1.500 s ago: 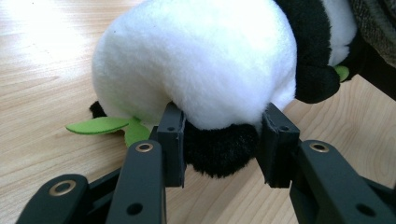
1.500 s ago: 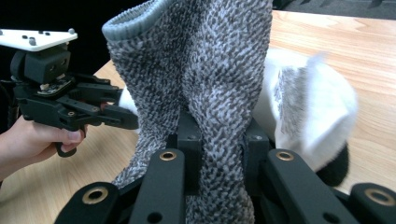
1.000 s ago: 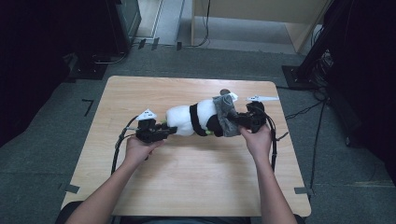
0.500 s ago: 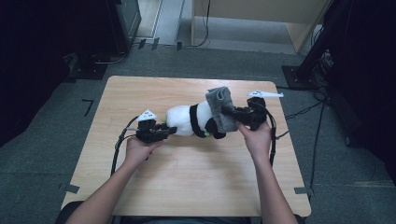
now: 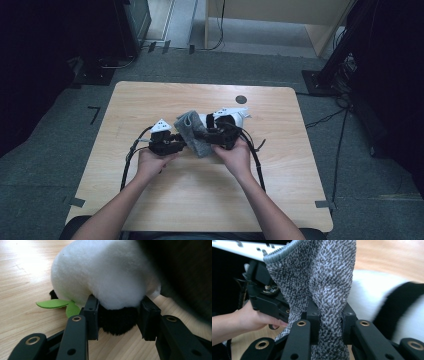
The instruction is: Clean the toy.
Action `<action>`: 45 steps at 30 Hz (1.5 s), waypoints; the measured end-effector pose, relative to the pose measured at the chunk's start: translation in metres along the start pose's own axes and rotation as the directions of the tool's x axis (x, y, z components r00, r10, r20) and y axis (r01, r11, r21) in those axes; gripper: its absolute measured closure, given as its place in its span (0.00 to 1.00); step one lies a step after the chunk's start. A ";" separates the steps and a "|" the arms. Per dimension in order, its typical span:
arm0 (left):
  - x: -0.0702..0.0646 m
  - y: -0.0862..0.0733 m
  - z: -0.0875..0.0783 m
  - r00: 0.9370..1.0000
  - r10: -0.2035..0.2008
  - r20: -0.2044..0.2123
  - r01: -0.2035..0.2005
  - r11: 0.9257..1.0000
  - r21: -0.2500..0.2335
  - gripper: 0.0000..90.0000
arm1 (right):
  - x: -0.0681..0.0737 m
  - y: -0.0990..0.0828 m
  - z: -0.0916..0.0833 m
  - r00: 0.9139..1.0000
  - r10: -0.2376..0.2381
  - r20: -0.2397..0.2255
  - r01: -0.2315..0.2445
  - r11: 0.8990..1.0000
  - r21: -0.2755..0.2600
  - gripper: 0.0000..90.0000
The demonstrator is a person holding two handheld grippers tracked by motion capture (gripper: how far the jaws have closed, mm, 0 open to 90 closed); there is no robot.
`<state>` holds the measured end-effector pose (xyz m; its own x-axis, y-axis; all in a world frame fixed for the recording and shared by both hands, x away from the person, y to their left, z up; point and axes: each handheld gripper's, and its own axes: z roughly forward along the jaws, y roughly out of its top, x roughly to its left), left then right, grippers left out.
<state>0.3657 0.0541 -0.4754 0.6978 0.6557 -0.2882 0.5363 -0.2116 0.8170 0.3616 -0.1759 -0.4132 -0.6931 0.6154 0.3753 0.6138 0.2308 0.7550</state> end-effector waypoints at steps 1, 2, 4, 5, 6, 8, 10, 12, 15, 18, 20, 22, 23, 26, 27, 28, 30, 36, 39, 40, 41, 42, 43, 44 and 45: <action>-0.001 0.000 0.000 1.000 0.003 0.001 -0.003 1.000 0.000 0.65 | 0.002 -0.001 0.005 1.000 -0.010 0.022 0.010 1.000 0.014 0.84; -0.001 0.000 0.000 1.000 0.004 -0.004 -0.004 1.000 0.007 0.65 | 0.002 -0.002 0.010 0.999 -0.025 0.044 0.024 0.999 0.026 0.84; 0.001 -0.002 0.002 1.000 -0.006 -0.001 0.006 1.000 0.022 0.66 | -0.002 -0.005 0.016 0.999 -0.030 0.041 0.028 0.999 0.034 0.85; 0.002 -0.002 0.002 1.000 -0.008 -0.001 0.008 1.000 0.021 0.66 | -0.006 -0.006 0.017 0.999 -0.015 0.032 0.014 0.999 0.034 0.85; 0.002 -0.002 0.002 1.000 -0.007 -0.001 0.007 1.000 0.020 0.66 | -0.008 -0.007 0.017 0.999 -0.013 0.030 0.012 0.999 0.032 0.85; 0.001 -0.001 0.002 1.000 -0.004 -0.002 0.004 1.000 0.023 0.66 | -0.011 -0.008 0.015 0.999 -0.026 0.038 0.025 0.999 0.026 0.85; 0.001 0.000 0.002 1.000 -0.007 0.000 0.007 1.000 0.022 0.66 | -0.012 -0.008 0.011 0.998 -0.033 0.048 0.031 0.999 0.033 0.85; 0.002 0.000 0.002 1.000 -0.013 0.004 0.013 1.000 0.023 0.66 | -0.015 -0.008 0.007 0.997 -0.041 0.066 0.039 0.999 0.037 0.85; 0.002 0.002 0.001 1.000 -0.018 0.012 0.017 0.999 0.027 0.67 | -0.021 -0.009 0.000 0.995 -0.039 0.087 0.036 0.999 0.037 0.85; 0.002 0.003 0.001 1.000 -0.019 0.020 0.018 1.000 0.023 0.67 | -0.026 -0.009 -0.010 0.994 -0.035 0.108 0.031 0.999 0.036 0.86; 0.002 0.003 0.001 1.000 -0.016 0.027 0.015 1.000 0.023 0.67 | -0.030 -0.010 -0.016 0.994 -0.023 0.109 0.020 0.999 0.033 0.86; 0.001 0.003 0.001 0.999 -0.013 0.032 0.013 1.000 0.023 0.67 | -0.033 -0.010 -0.021 0.994 -0.015 0.106 0.012 1.000 0.028 0.87; 0.001 0.003 0.001 0.999 -0.013 0.033 0.012 1.000 0.023 0.67 | -0.035 -0.010 -0.024 0.994 -0.008 0.106 0.006 1.000 0.026 0.87; 0.001 0.003 0.001 0.999 -0.010 0.036 0.009 1.000 0.026 0.67 | -0.038 -0.011 -0.030 0.994 -0.006 0.107 0.003 1.000 0.021 0.87; 0.001 0.003 0.001 0.999 -0.010 0.037 0.009 1.000 0.026 0.67 | -0.038 -0.012 -0.032 0.994 -0.001 0.106 -0.001 1.000 0.023 0.87; 0.002 0.004 0.001 0.999 -0.011 0.038 0.010 1.000 0.028 0.67 | -0.039 -0.012 -0.035 0.994 -0.004 0.109 0.002 1.000 0.021 0.87; 0.002 0.004 0.001 0.999 -0.014 0.041 0.013 1.000 0.027 0.67 | -0.041 -0.012 -0.040 0.994 0.001 0.108 -0.003 1.000 0.014 0.87; 0.003 0.004 0.001 0.999 -0.018 0.042 0.017 0.999 0.027 0.68 | -0.051 -0.013 -0.056 0.993 0.041 0.108 -0.039 0.999 -0.019 0.87; 0.004 0.004 0.001 0.999 -0.027 0.044 0.025 0.999 0.027 0.68 | -0.058 -0.014 -0.065 0.992 0.063 0.110 -0.058 0.997 -0.041 0.87; 0.004 0.004 0.001 0.999 -0.028 0.044 0.027 0.999 0.028 0.68 | -0.061 -0.014 -0.068 0.991 0.074 0.111 -0.069 0.996 -0.048 0.87; 0.005 0.004 0.000 0.999 -0.026 0.043 0.025 0.999 0.029 0.68 | -0.064 -0.015 -0.071 0.990 0.085 0.112 -0.079 0.995 -0.055 0.87; 0.005 0.004 0.001 0.999 -0.026 0.043 0.025 0.999 0.030 0.68 | -0.066 -0.016 -0.074 0.989 0.095 0.112 -0.089 0.994 -0.061 0.87; 0.004 0.004 0.001 0.999 -0.023 0.042 0.022 0.999 0.030 0.68 | -0.069 -0.017 -0.076 0.989 0.103 0.111 -0.096 0.993 -0.065 0.87; 0.004 0.004 0.001 0.999 -0.021 0.039 0.020 0.999 0.030 0.68 | -0.071 -0.019 -0.077 0.988 0.107 0.111 -0.100 0.993 -0.069 0.87; 0.004 0.004 0.001 0.999 -0.021 0.038 0.020 0.999 0.030 0.68 | -0.073 -0.020 -0.078 0.988 0.108 0.111 -0.101 0.993 -0.069 0.87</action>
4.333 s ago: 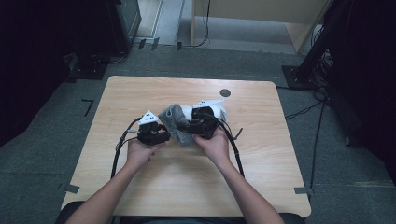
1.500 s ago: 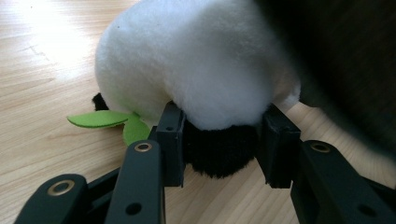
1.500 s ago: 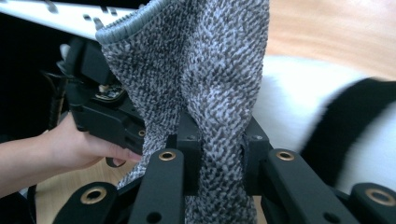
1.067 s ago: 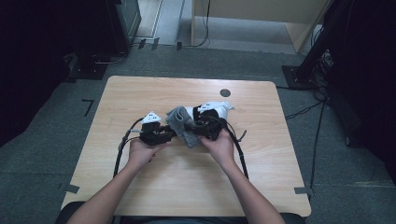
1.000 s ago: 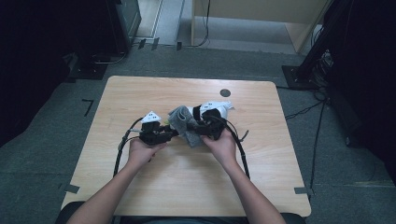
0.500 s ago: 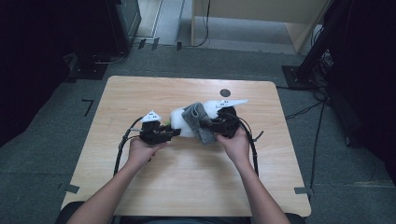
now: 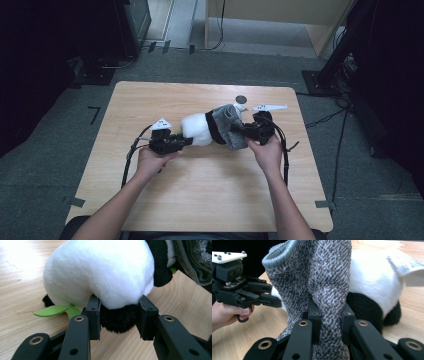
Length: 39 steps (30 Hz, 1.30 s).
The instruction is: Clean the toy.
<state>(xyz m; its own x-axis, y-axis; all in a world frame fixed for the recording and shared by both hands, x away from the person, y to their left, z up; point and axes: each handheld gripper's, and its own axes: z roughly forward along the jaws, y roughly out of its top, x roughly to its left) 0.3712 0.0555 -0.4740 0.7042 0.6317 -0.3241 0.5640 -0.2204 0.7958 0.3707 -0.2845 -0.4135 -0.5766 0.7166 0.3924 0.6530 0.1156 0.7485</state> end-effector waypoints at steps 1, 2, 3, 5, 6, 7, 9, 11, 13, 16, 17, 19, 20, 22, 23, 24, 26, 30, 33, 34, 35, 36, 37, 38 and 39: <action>0.000 0.000 0.000 1.000 -0.001 -0.001 0.001 1.000 0.001 0.68 | -0.002 -0.001 -0.001 1.000 0.002 0.005 -0.002 1.000 -0.002 0.87; 0.001 0.000 0.000 1.000 -0.002 -0.002 0.002 1.000 0.001 0.68 | -0.005 -0.001 -0.003 1.000 0.011 0.010 -0.010 1.000 -0.005 0.87; 0.001 0.000 0.000 1.000 -0.004 -0.003 0.004 1.000 0.001 0.69 | -0.008 -0.002 -0.005 1.000 0.015 0.021 -0.015 1.000 -0.008 0.86; 0.002 0.000 -0.001 1.000 -0.008 -0.003 0.008 1.000 0.004 0.69 | -0.014 -0.004 -0.009 0.999 0.024 0.048 -0.023 1.000 -0.013 0.86; 0.002 0.000 -0.001 1.000 -0.006 -0.005 0.006 1.000 0.004 0.69 | -0.017 -0.006 -0.010 0.998 0.038 0.056 -0.037 0.999 -0.015 0.86; 0.002 -0.001 -0.001 1.000 -0.002 -0.007 0.002 1.000 0.005 0.69 | -0.020 -0.009 -0.011 0.997 0.047 0.060 -0.046 0.999 -0.019 0.86; 0.002 -0.001 0.000 1.000 0.000 -0.010 0.000 1.000 0.006 0.69 | -0.024 -0.012 -0.011 0.996 0.054 0.066 -0.052 0.998 -0.019 0.86; 0.002 -0.001 0.000 1.000 0.000 -0.012 0.000 1.000 0.007 0.69 | -0.027 -0.013 -0.011 0.996 0.060 0.073 -0.059 0.998 -0.021 0.86; 0.002 -0.001 0.000 1.000 -0.001 -0.013 0.001 1.000 0.009 0.69 | -0.030 -0.015 -0.011 0.994 0.072 0.080 -0.070 0.997 -0.024 0.86; 0.003 -0.001 -0.001 1.000 -0.003 -0.017 0.003 1.000 0.009 0.70 | -0.036 -0.019 -0.010 0.992 0.091 0.090 -0.089 0.996 -0.023 0.86; 0.003 -0.001 -0.001 1.000 -0.004 -0.019 0.004 1.000 0.009 0.70 | -0.039 -0.020 -0.010 0.991 0.097 0.094 -0.095 0.995 -0.023 0.86; 0.004 -0.001 -0.002 1.000 -0.005 -0.021 0.005 1.000 0.008 0.70 | -0.042 -0.022 -0.010 0.988 0.111 0.105 -0.110 0.994 -0.021 0.86; 0.004 -0.001 -0.002 1.000 -0.006 -0.019 0.006 1.000 0.009 0.70 | -0.044 -0.023 -0.010 0.987 0.115 0.110 -0.114 0.993 -0.020 0.86; 0.005 -0.001 -0.002 1.000 -0.006 -0.020 0.007 1.000 0.008 0.70 | -0.047 -0.024 -0.010 0.985 0.123 0.122 -0.122 0.992 -0.014 0.86; 0.005 -0.001 -0.002 1.000 -0.008 -0.020 0.008 1.000 0.008 0.70 | -0.049 -0.025 -0.011 0.984 0.125 0.129 -0.124 0.992 -0.010 0.86; 0.006 -0.001 -0.003 1.000 -0.007 -0.023 0.007 1.000 0.007 0.70 | -0.050 -0.025 -0.011 0.982 0.126 0.140 -0.127 0.992 -0.005 0.86; 0.007 -0.001 -0.004 1.000 -0.013 -0.021 0.013 1.000 0.002 0.70 | -0.052 -0.025 -0.013 0.976 0.128 0.173 -0.130 0.991 0.000 0.86; 0.008 0.001 -0.008 1.000 -0.013 -0.014 0.013 1.000 -0.012 0.70 | -0.050 -0.021 -0.023 0.977 0.127 0.169 -0.120 0.992 -0.047 0.86; 0.006 0.004 -0.012 1.000 0.003 -0.002 -0.003 1.000 -0.016 0.70 | -0.039 -0.012 -0.033 0.984 0.095 0.152 -0.080 0.992 -0.100 0.86; 0.006 0.005 -0.014 1.000 0.009 0.011 -0.008 1.000 -0.019 0.71 | -0.034 -0.008 -0.036 0.986 0.085 0.144 -0.068 0.991 -0.118 0.86; 0.005 0.006 -0.016 1.000 0.018 0.023 -0.017 1.000 -0.023 0.71 | -0.030 -0.005 -0.039 0.988 0.072 0.136 -0.054 0.989 -0.135 0.86; 0.004 0.007 -0.018 0.999 0.022 0.037 -0.021 1.000 -0.017 0.71 | -0.026 -0.002 -0.042 0.990 0.057 0.126 -0.038 0.989 -0.146 0.86; 0.004 0.009 -0.020 0.998 0.028 0.058 -0.028 1.000 -0.005 0.71 | -0.021 0.001 -0.044 0.992 0.042 0.121 -0.023 0.988 -0.152 0.86; 0.003 0.009 -0.022 0.997 0.034 0.076 -0.034 0.999 0.008 0.71 | -0.017 0.004 -0.046 0.992 0.027 0.121 -0.007 0.987 -0.160 0.86; 0.002 0.009 -0.024 0.995 0.046 0.090 -0.048 0.999 0.013 0.71 | -0.013 0.006 -0.048 0.993 0.011 0.114 0.008 0.986 -0.167 0.86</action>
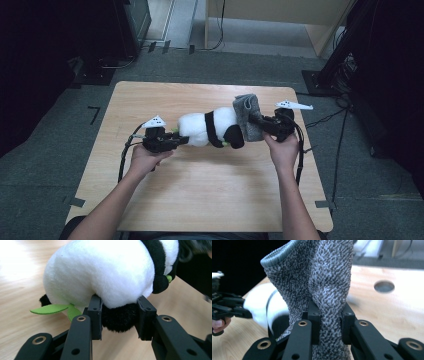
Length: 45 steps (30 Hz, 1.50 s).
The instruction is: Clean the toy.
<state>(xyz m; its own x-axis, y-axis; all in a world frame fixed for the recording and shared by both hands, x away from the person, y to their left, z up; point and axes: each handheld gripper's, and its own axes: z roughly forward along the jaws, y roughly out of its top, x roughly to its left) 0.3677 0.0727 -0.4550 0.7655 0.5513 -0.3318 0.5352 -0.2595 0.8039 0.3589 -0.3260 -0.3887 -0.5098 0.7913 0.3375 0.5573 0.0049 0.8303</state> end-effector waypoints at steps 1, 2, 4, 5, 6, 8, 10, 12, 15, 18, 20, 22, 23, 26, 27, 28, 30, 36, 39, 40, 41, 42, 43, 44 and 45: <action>-0.001 0.000 -0.001 1.000 0.013 0.024 -0.013 1.000 0.007 0.71 | 0.003 0.003 -0.001 1.000 -0.009 -0.015 0.008 1.000 -0.005 0.86; -0.002 0.000 -0.002 0.999 0.029 0.037 -0.030 0.999 0.016 0.71 | 0.007 0.005 0.000 0.999 -0.016 -0.029 0.016 1.000 -0.005 0.86; -0.002 -0.001 -0.001 0.998 0.032 0.053 -0.034 0.999 0.030 0.71 | 0.013 0.008 0.004 0.998 -0.040 -0.046 0.041 0.999 0.012 0.86; -0.001 -0.002 0.000 0.998 0.032 0.049 -0.034 0.999 0.035 0.70 | 0.014 0.007 0.009 0.997 -0.050 -0.052 0.052 0.998 0.025 0.85; 0.000 -0.003 0.002 0.998 0.034 0.044 -0.036 0.999 0.039 0.70 | 0.014 0.007 0.014 0.997 -0.060 -0.051 0.062 0.997 0.043 0.85; 0.003 -0.006 0.005 0.999 0.028 0.037 -0.030 0.998 0.054 0.70 | 0.011 0.003 0.025 0.997 -0.065 -0.045 0.068 0.994 0.086 0.85; 0.007 -0.010 0.008 0.999 0.027 0.032 -0.029 0.998 0.054 0.67 | 0.005 0.002 0.033 0.998 -0.043 -0.053 0.049 0.993 0.108 0.86; 0.009 -0.013 0.010 0.998 0.055 0.016 -0.055 0.998 0.040 0.62 | 0.002 0.001 0.038 0.998 -0.031 -0.056 0.037 0.992 0.119 0.86; 0.010 -0.014 0.011 0.997 0.073 -0.001 -0.073 0.997 0.015 0.52 | 0.002 0.002 0.044 0.998 -0.054 -0.022 0.056 0.990 0.129 0.87; 0.010 -0.015 0.010 0.994 0.110 -0.023 -0.110 0.994 0.009 0.46 | 0.000 0.004 0.048 0.999 -0.047 -0.018 0.049 0.990 0.133 0.87; 0.011 -0.016 0.010 0.990 0.137 -0.028 -0.137 0.991 0.002 0.43 | -0.001 0.008 0.050 0.999 -0.053 -0.008 0.054 0.989 0.135 0.87; 0.013 -0.018 0.010 0.990 0.135 -0.028 -0.136 0.991 -0.005 0.41 | -0.002 0.010 0.053 0.999 -0.052 -0.007 0.052 0.989 0.137 0.87; 0.015 -0.018 0.011 0.992 0.128 -0.023 -0.128 0.992 -0.012 0.40 | -0.004 0.011 0.055 0.999 -0.048 -0.007 0.048 0.989 0.136 0.87; 0.020 -0.019 0.014 0.995 0.103 -0.017 -0.104 0.994 -0.044 0.39 | -0.011 0.011 0.059 1.000 -0.023 -0.007 0.024 0.992 0.121 0.87; 0.021 -0.019 0.017 0.995 0.097 -0.013 -0.098 0.994 -0.055 0.37 | -0.014 0.011 0.061 1.000 -0.007 -0.012 0.009 0.993 0.117 0.87; 0.022 -0.020 0.019 0.995 0.100 -0.016 -0.101 0.993 -0.063 0.36 | -0.017 0.010 0.062 1.000 0.008 -0.018 -0.006 0.994 0.113 0.87; 0.022 -0.020 0.025 0.993 0.109 -0.034 -0.112 0.990 -0.080 0.32 | -0.022 0.010 0.064 0.999 0.031 -0.023 -0.028 0.994 0.105 0.87; 0.022 -0.018 0.036 0.992 0.081 -0.100 -0.092 0.990 -0.110 0.44 | -0.024 0.014 0.067 0.999 0.050 -0.009 -0.048 0.991 0.124 0.87; 0.019 -0.014 0.033 0.991 0.052 -0.127 -0.061 0.996 -0.072 0.59 | -0.020 0.016 0.062 0.998 0.055 -0.014 -0.053 0.992 0.114 0.86; 0.018 -0.012 0.032 0.991 0.045 -0.127 -0.053 0.997 -0.060 0.62 | -0.017 0.017 0.058 0.998 0.059 -0.017 -0.057 0.993 0.103 0.86; 0.017 -0.012 0.031 0.992 0.038 -0.124 -0.045 0.997 -0.058 0.63 | -0.014 0.018 0.055 0.998 0.055 -0.023 -0.053 0.994 0.091 0.86; 0.017 -0.011 0.030 0.993 0.028 -0.117 -0.034 0.998 -0.052 0.64 | -0.011 0.019 0.051 0.999 0.045 -0.024 -0.043 0.996 0.078 0.86; 0.016 -0.011 0.029 0.993 0.026 -0.114 -0.032 0.998 -0.047 0.65 | -0.008 0.021 0.048 0.999 0.035 -0.026 -0.032 0.996 0.078 0.86; 0.015 -0.011 0.028 0.994 0.020 -0.109 -0.025 0.999 -0.045 0.65 | -0.004 0.023 0.045 1.000 0.019 -0.022 -0.017 0.996 0.083 0.86; 0.014 -0.011 0.027 0.995 0.008 -0.099 -0.012 0.999 -0.039 0.65 | 0.000 0.025 0.041 1.000 0.006 -0.020 -0.005 0.997 0.077 0.86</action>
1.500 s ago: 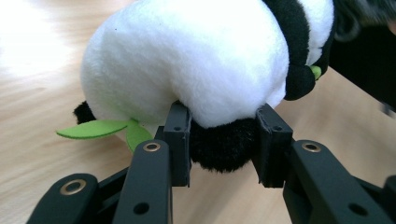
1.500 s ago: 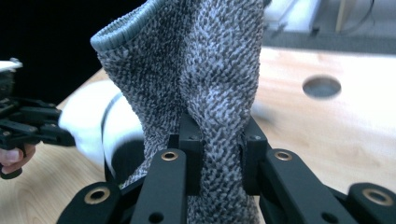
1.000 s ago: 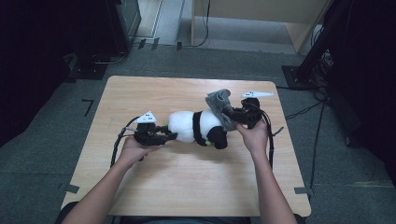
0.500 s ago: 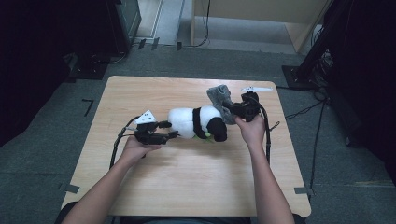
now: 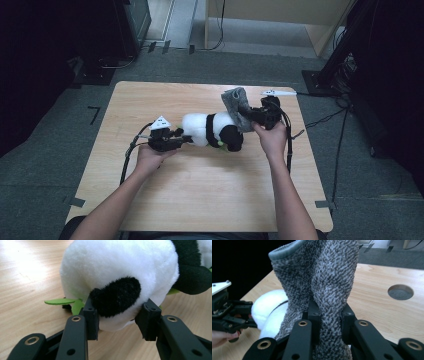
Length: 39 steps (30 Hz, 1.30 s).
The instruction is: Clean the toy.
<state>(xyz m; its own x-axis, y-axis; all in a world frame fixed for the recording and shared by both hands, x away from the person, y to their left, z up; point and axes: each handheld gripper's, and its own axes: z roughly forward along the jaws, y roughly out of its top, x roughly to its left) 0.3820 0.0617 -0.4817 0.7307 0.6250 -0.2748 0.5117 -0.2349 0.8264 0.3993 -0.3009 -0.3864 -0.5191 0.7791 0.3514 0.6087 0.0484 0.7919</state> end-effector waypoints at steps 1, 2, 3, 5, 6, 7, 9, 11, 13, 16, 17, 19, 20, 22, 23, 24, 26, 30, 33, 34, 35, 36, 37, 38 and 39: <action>-0.001 0.001 -0.002 1.000 -0.010 0.002 0.010 1.000 0.002 0.65 | 0.004 0.001 -0.005 1.000 -0.002 -0.010 0.002 1.000 -0.010 0.86; -0.002 0.002 -0.004 1.000 -0.026 0.000 0.026 1.000 0.005 0.66 | 0.009 0.003 -0.009 1.000 -0.002 -0.030 0.002 1.000 -0.016 0.86; -0.004 0.003 -0.005 0.999 -0.042 -0.002 0.042 0.999 0.012 0.66 | 0.015 0.005 -0.012 0.999 -0.011 -0.037 0.010 1.000 -0.021 0.86; -0.006 0.004 -0.008 0.999 -0.048 -0.014 0.048 0.999 0.017 0.66 | 0.030 0.009 -0.018 0.998 -0.039 -0.053 0.038 0.999 -0.030 0.86; -0.007 0.004 -0.009 0.998 -0.054 -0.015 0.054 0.998 0.019 0.66 | 0.038 0.010 -0.019 0.996 -0.052 -0.066 0.050 0.998 -0.034 0.86; -0.008 0.004 -0.009 0.998 -0.058 -0.012 0.059 0.998 0.024 0.66 | 0.047 0.010 -0.019 0.994 -0.064 -0.083 0.061 0.997 -0.037 0.86; -0.009 0.003 -0.010 0.998 -0.059 -0.014 0.059 0.998 0.022 0.66 | 0.062 0.010 -0.016 0.990 -0.083 -0.113 0.080 0.996 -0.033 0.86; -0.010 0.003 -0.011 0.999 -0.051 -0.013 0.052 0.998 0.026 0.65 | 0.076 0.009 -0.009 0.986 -0.095 -0.138 0.094 0.995 -0.016 0.85; -0.010 0.002 -0.011 0.998 -0.066 -0.008 0.066 0.997 0.028 0.65 | 0.085 0.005 0.001 0.981 -0.098 -0.170 0.100 0.995 0.004 0.85; -0.010 0.002 -0.012 0.998 -0.068 -0.012 0.068 0.997 0.024 0.65 | 0.093 -0.005 0.021 0.977 -0.086 -0.197 0.094 0.995 0.036 0.84; -0.010 0.002 -0.012 0.998 -0.069 -0.014 0.069 0.997 0.023 0.65 | 0.096 -0.008 0.027 0.976 -0.082 -0.200 0.095 0.994 0.055 0.84; -0.011 0.002 -0.011 0.997 -0.072 -0.016 0.073 0.997 0.020 0.65 | 0.100 -0.013 0.038 0.974 -0.080 -0.214 0.100 0.991 0.084 0.84; -0.011 0.002 -0.011 0.997 -0.073 -0.017 0.073 0.997 0.019 0.65 | 0.102 -0.016 0.042 0.972 -0.081 -0.219 0.103 0.991 0.090 0.84; -0.012 0.002 -0.012 0.997 -0.079 -0.014 0.079 0.997 0.017 0.65 | 0.105 -0.019 0.048 0.973 -0.083 -0.216 0.106 0.990 0.096 0.84; -0.012 0.002 -0.012 0.997 -0.079 -0.014 0.079 0.997 0.019 0.65 | 0.105 -0.020 0.052 0.974 -0.093 -0.205 0.117 0.987 0.108 0.84; -0.012 0.002 -0.012 0.997 -0.078 -0.015 0.078 0.997 0.019 0.65 | 0.105 -0.021 0.055 0.976 -0.101 -0.195 0.125 0.986 0.113 0.84; -0.013 0.002 -0.012 0.996 -0.083 -0.016 0.083 0.996 0.022 0.65 | 0.104 -0.026 0.060 0.980 -0.112 -0.167 0.135 0.982 0.133 0.84; -0.013 0.002 -0.011 0.995 -0.098 -0.014 0.098 0.995 0.018 0.65 | 0.106 -0.031 0.062 0.975 -0.075 -0.210 0.101 0.989 0.113 0.84; -0.014 0.003 -0.011 0.994 -0.104 -0.010 0.105 0.994 0.022 0.66 | 0.113 -0.035 0.068 0.976 -0.131 -0.176 0.152 0.982 0.109 0.84; -0.013 0.003 -0.011 0.995 -0.101 -0.016 0.102 0.994 0.032 0.66 | 0.112 -0.037 0.071 0.976 -0.148 -0.157 0.167 0.979 0.117 0.84; -0.013 0.002 -0.011 0.994 -0.104 -0.015 0.105 0.994 0.035 0.66 | 0.110 -0.039 0.074 0.974 -0.163 -0.155 0.181 0.977 0.114 0.84; -0.013 0.002 -0.011 0.994 -0.105 -0.013 0.105 0.994 0.035 0.67 | 0.108 -0.040 0.075 0.972 -0.175 -0.156 0.193 0.975 0.107 0.85; -0.013 0.003 -0.011 0.995 -0.103 -0.014 0.103 0.994 0.035 0.67 | 0.105 -0.040 0.074 0.972 -0.178 -0.153 0.196 0.974 0.114 0.86; -0.013 0.003 -0.011 0.995 -0.101 -0.014 0.102 0.994 0.036 0.67 | 0.103 -0.040 0.073 0.973 -0.178 -0.145 0.195 0.974 0.117 0.86; -0.012 0.004 -0.011 0.995 -0.103 -0.014 0.104 0.994 0.034 0.68 | 0.100 -0.039 0.071 0.976 -0.168 -0.137 0.185 0.975 0.123 0.86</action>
<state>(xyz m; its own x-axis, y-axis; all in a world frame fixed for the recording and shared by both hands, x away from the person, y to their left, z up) 0.3700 0.0611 -0.4698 0.6674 0.6563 -0.3519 0.5998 -0.1938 0.7763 0.3662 -0.1807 -0.4170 -0.6915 0.6665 0.2784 0.5711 0.2685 0.7758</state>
